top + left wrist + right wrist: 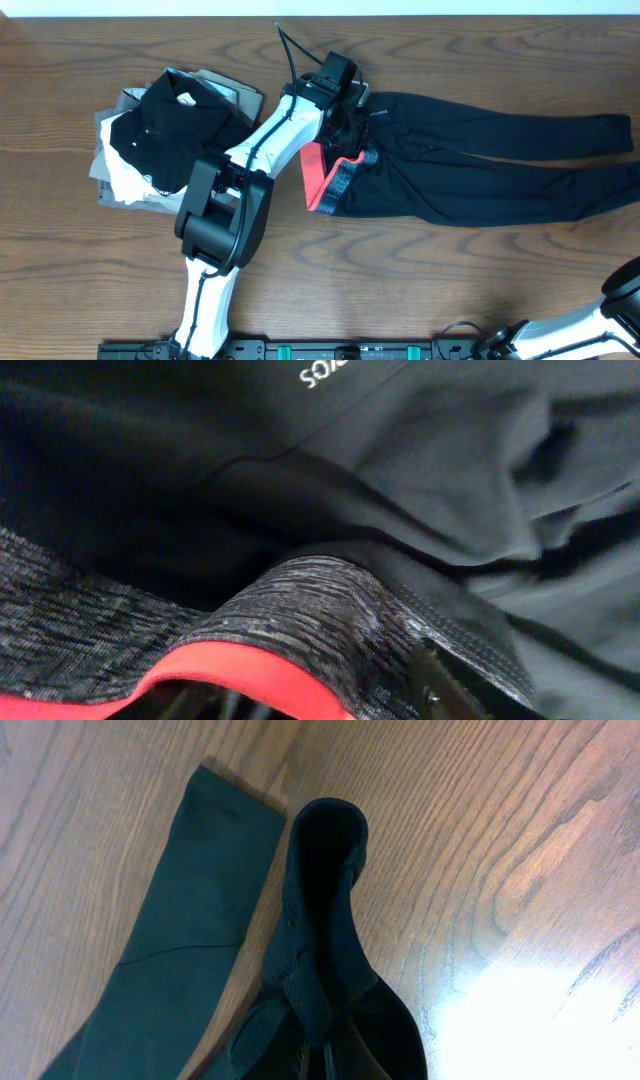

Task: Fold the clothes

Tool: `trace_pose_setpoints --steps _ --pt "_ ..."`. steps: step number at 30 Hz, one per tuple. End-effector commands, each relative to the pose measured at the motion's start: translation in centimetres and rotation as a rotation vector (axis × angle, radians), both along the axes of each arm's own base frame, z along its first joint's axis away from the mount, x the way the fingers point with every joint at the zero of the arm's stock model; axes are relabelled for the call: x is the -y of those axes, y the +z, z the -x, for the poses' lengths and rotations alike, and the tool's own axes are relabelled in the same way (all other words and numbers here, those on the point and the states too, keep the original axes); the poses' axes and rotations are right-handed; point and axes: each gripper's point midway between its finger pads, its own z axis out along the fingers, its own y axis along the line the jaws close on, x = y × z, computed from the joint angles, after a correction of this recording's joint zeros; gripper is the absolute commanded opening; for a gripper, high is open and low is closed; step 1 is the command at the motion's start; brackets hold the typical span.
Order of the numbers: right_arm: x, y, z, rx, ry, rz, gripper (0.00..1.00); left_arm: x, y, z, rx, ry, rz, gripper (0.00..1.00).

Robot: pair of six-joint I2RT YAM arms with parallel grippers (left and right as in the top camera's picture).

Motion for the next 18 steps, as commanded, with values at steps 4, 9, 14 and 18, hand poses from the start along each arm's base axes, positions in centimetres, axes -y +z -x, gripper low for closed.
trace_pose_setpoints --steps 4,9,14,18 --pt "-0.3 0.5 -0.6 0.016 0.001 0.002 0.03 -1.1 0.9 -1.1 0.035 0.028 -0.023 0.71" --pt "-0.3 0.5 -0.6 0.016 0.002 0.002 0.03 -1.9 4.1 -2.3 0.096 0.055 0.008 0.79" --pt "-0.3 0.5 -0.6 0.016 0.002 0.002 0.03 -3.1 7.0 -2.7 0.137 0.080 0.026 0.85" --pt "-0.4 0.5 -0.6 0.015 0.004 0.002 0.03 -4.3 6.6 -1.2 0.072 0.085 -0.013 0.85"
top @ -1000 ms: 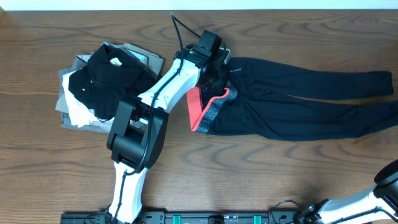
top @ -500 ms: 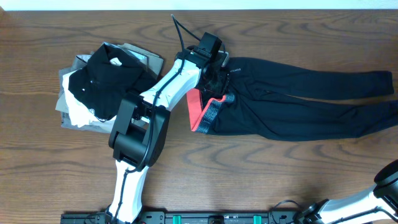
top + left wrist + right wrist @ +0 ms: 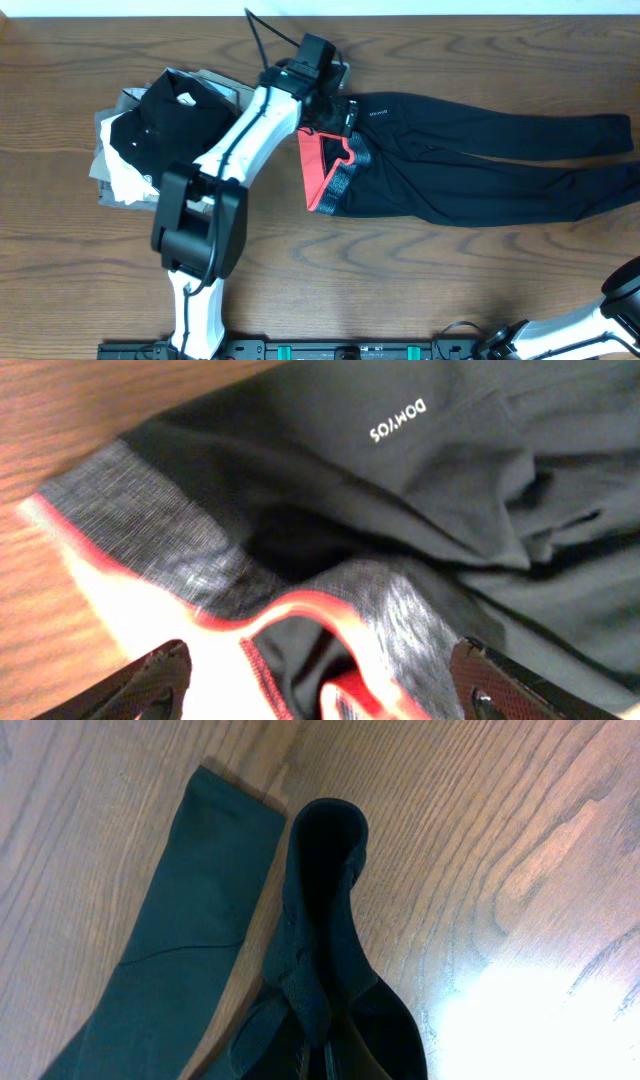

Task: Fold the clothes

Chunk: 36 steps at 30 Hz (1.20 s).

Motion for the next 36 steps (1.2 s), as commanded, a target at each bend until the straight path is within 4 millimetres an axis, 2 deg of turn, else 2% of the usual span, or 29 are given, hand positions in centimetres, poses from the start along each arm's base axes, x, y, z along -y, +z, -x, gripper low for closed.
trace_pose_setpoints --steps 1,3,5,6,9,12,21,27,34,36 --pt "-0.4 0.5 -0.6 0.015 0.004 0.003 0.03 -0.7 1.1 0.6 -0.012 0.005 -0.023 0.84" --pt "-0.4 0.5 -0.6 0.015 0.004 0.002 0.03 -1.3 0.4 2.0 -0.070 -0.001 -0.050 0.76" --pt "-0.3 0.5 -0.6 0.016 0.003 0.004 0.04 -1.9 -0.2 3.7 -0.133 -0.026 -0.084 0.59" --pt "-0.3 0.5 -0.7 0.017 0.004 0.006 0.04 -2.2 -0.6 4.5 -0.155 -0.058 -0.104 0.57" --pt "-0.2 0.6 -0.8 0.021 0.003 0.010 0.04 -2.6 -1.4 6.6 -0.192 -0.185 -0.153 0.56" --pt "-0.2 0.6 -0.8 0.021 0.004 0.010 0.04 -2.5 -2.4 7.7 -0.183 -0.307 -0.178 0.56" --pt "-0.3 0.6 -0.8 0.019 0.005 0.008 0.04 0.1 -6.1 7.0 -0.072 -0.417 -0.163 0.58" --pt "-0.3 0.6 -0.8 0.019 0.007 0.008 0.04 2.3 -5.7 5.8 0.024 -0.452 -0.140 0.66" --pt "-0.4 0.5 -0.8 0.018 0.008 0.005 0.04 3.3 -5.8 4.8 0.086 -0.477 -0.132 0.66" --pt "-0.4 0.5 -0.8 0.018 0.008 0.005 0.04 3.3 -6.0 5.0 0.077 -0.477 -0.134 0.61"
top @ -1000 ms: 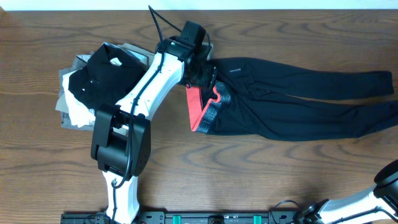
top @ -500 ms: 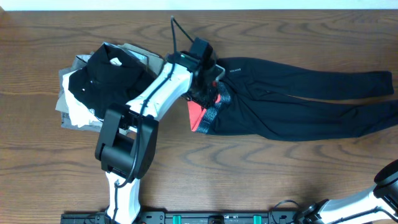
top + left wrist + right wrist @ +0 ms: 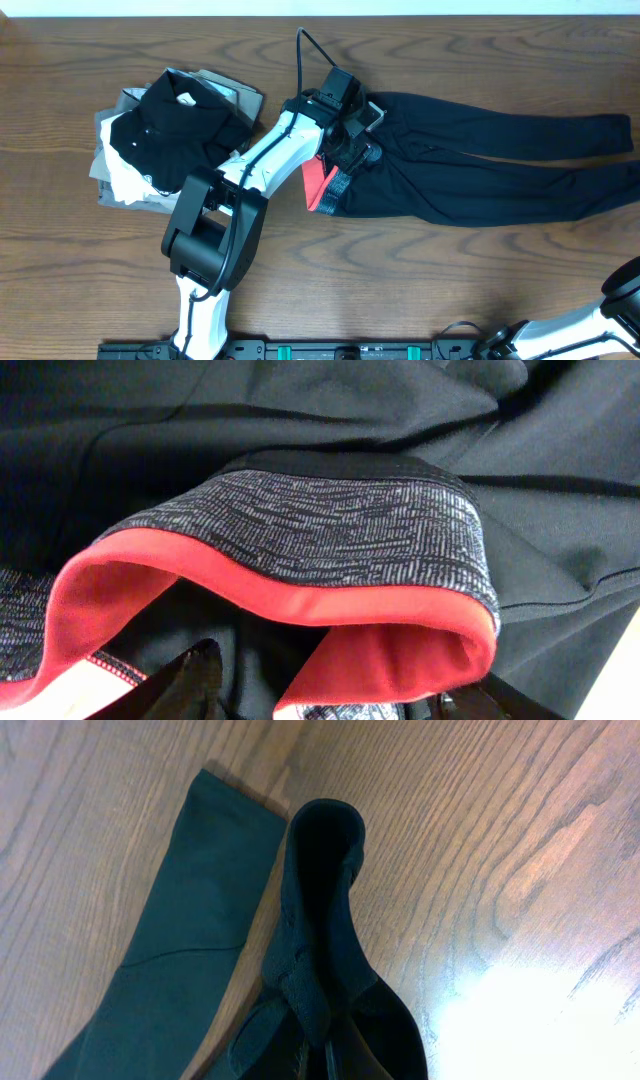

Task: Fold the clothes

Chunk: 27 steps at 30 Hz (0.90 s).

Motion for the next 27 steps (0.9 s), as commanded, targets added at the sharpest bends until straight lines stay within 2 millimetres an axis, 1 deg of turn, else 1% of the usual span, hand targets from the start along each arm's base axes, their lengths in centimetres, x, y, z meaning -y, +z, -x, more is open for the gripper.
trace_pose_setpoints --steps 1,5,7,10,11,13,15,17,19,22,24,27 --pt "-0.5 0.5 -0.7 0.013 0.007 0.000 0.04 -0.4 -1.7 0.2 -0.024 -0.013 -0.033 0.60" --pt "-0.5 0.4 -0.7 0.013 0.007 0.000 0.04 -0.2 -2.0 1.0 -0.060 -0.024 -0.026 0.51" --pt "-0.5 0.4 -0.7 0.013 0.007 -0.001 0.04 0.3 -2.2 1.7 -0.087 -0.039 -0.006 0.50" --pt "-0.6 0.4 -0.7 0.012 0.007 -0.002 0.03 0.7 -3.0 2.3 -0.105 -0.052 -0.010 0.47" --pt "-0.6 0.4 -0.6 0.011 0.007 -0.003 0.03 0.9 -3.3 2.5 -0.111 -0.058 -0.015 0.43" --pt "-0.6 0.4 -0.6 0.011 0.007 -0.003 0.03 1.0 -3.8 2.8 -0.121 -0.063 -0.021 0.29" --pt "-0.6 0.4 -0.7 0.014 0.008 -0.006 0.03 0.9 -3.8 2.7 -0.125 -0.046 -0.027 0.12" --pt "-0.7 0.4 -0.7 0.016 0.010 -0.008 0.04 0.7 -3.4 2.4 -0.120 -0.011 -0.033 0.08" --pt "-0.7 0.4 -0.7 0.016 0.010 -0.008 0.04 0.2 -2.8 2.0 -0.102 0.025 -0.053 0.06" --pt "-0.8 0.5 -0.8 0.023 0.015 -0.014 0.04 -0.3 -0.8 1.8 -0.079 0.039 -0.069 0.06" --pt "-0.8 0.5 -0.9 0.024 0.015 -0.014 0.04 -0.7 1.3 2.4 -0.083 0.039 -0.072 0.06" --pt "-0.8 0.5 -0.9 0.026 0.015 -0.011 0.04 -1.7 4.1 4.1 -0.108 0.039 -0.087 0.06"
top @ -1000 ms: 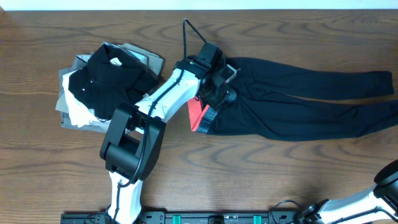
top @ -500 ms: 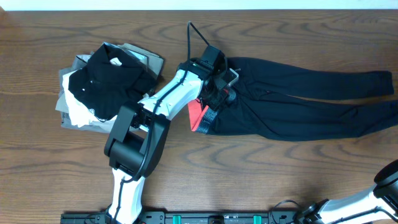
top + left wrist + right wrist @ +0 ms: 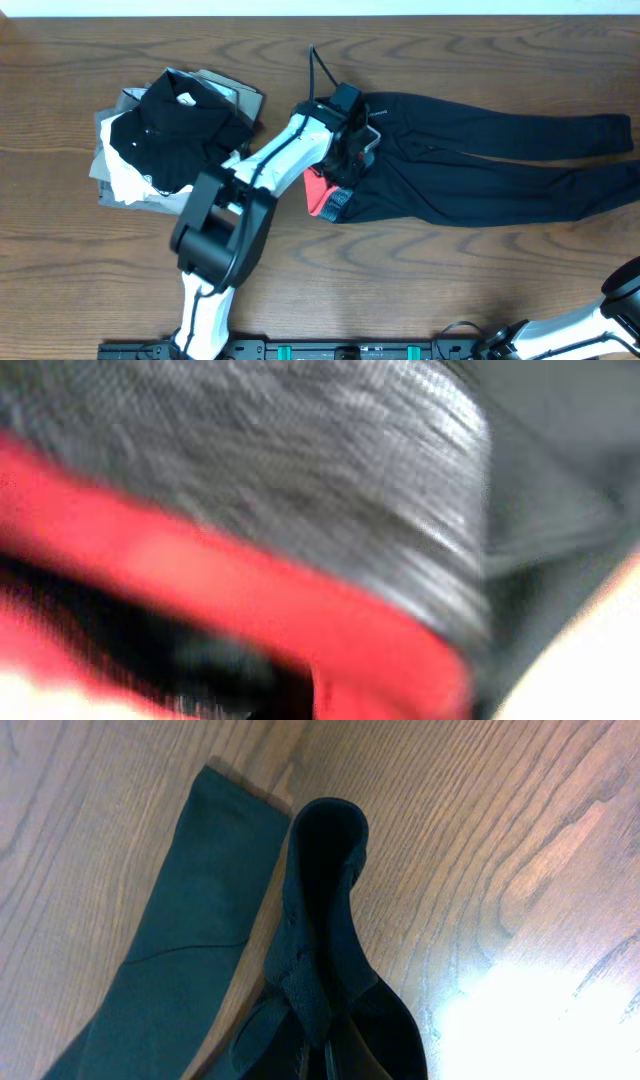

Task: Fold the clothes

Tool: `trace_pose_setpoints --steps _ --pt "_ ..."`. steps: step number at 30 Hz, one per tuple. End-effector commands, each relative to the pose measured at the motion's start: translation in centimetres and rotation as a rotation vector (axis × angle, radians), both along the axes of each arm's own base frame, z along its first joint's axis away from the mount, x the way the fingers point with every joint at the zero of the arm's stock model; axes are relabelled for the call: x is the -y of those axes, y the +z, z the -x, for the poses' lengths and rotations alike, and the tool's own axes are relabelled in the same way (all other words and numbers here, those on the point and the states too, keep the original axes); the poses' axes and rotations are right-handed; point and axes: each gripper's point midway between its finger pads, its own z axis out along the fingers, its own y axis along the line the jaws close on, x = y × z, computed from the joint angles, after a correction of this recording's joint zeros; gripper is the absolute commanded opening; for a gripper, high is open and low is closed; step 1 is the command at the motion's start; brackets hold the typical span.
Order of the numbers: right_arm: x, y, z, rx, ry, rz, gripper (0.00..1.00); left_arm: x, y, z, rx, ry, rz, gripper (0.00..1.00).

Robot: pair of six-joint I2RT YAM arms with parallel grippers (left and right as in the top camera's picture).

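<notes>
Black leggings (image 3: 480, 165) lie lengthwise on the wooden table (image 3: 400, 290), legs pointing right. Their grey waistband with red lining (image 3: 330, 197) is at the left end. My left gripper (image 3: 352, 158) is down on that waistband. The left wrist view is blurred and filled by grey band (image 3: 300, 470) and red lining (image 3: 200, 570); the fingers look closed on it. My right gripper (image 3: 325, 1058) is shut on one leg cuff (image 3: 320, 890), held up as a loop. The other leg end (image 3: 190, 920) lies flat beside it. The right gripper is outside the overhead view.
A pile of clothes (image 3: 170, 135), black on top over white and grey pieces, sits at the left of the table. The right arm's base (image 3: 625, 290) shows at the bottom right corner.
My left gripper stood open around the folded red-lined waistband; now it is pressed into it, slightly lower and right, and the red patch has bunched smaller. The right gripper has not moved.
My left gripper was down on the waistband, then raised to the left of it with fingers open, then back over the waistband with fingers open around its red edge, and now tight on it. The right gripper has held the leg cuff unchanged throughout.
</notes>
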Motion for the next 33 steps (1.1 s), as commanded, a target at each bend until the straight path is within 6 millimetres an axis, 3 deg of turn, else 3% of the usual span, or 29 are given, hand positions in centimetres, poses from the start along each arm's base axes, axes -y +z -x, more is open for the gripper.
trace_pose_setpoints --steps 1,7,17,21,25,30,31,33 --pt "-0.6 0.5 -0.9 0.022 0.011 -0.002 0.03 -0.3 6.4 -0.3 0.085 0.021 0.038 0.06" --pt "0.1 0.9 -1.3 0.046 0.010 0.024 0.04 -3.0 9.5 4.7 -0.053 0.096 -0.027 0.06" --pt "0.5 1.3 -1.8 0.067 0.010 0.047 0.04 -5.4 8.5 10.0 -0.264 0.193 -0.177 0.09" --pt "0.5 1.3 -1.8 0.066 0.011 0.047 0.04 -5.9 7.8 12.1 -0.324 0.205 -0.234 0.17" --pt "0.4 1.2 -1.7 0.063 0.011 0.042 0.04 -6.6 7.4 14.0 -0.381 0.202 -0.295 0.38" --pt "0.4 1.2 -1.7 0.062 0.011 0.041 0.11 -7.7 7.3 13.7 -0.360 0.203 -0.338 0.38" --pt "0.4 1.2 -1.7 0.062 0.011 0.042 0.16 -7.8 7.2 13.2 -0.342 0.209 -0.335 0.38" --pt "0.4 1.2 -1.7 0.061 0.011 0.041 0.39 -7.2 6.7 11.5 -0.292 0.228 -0.289 0.40"
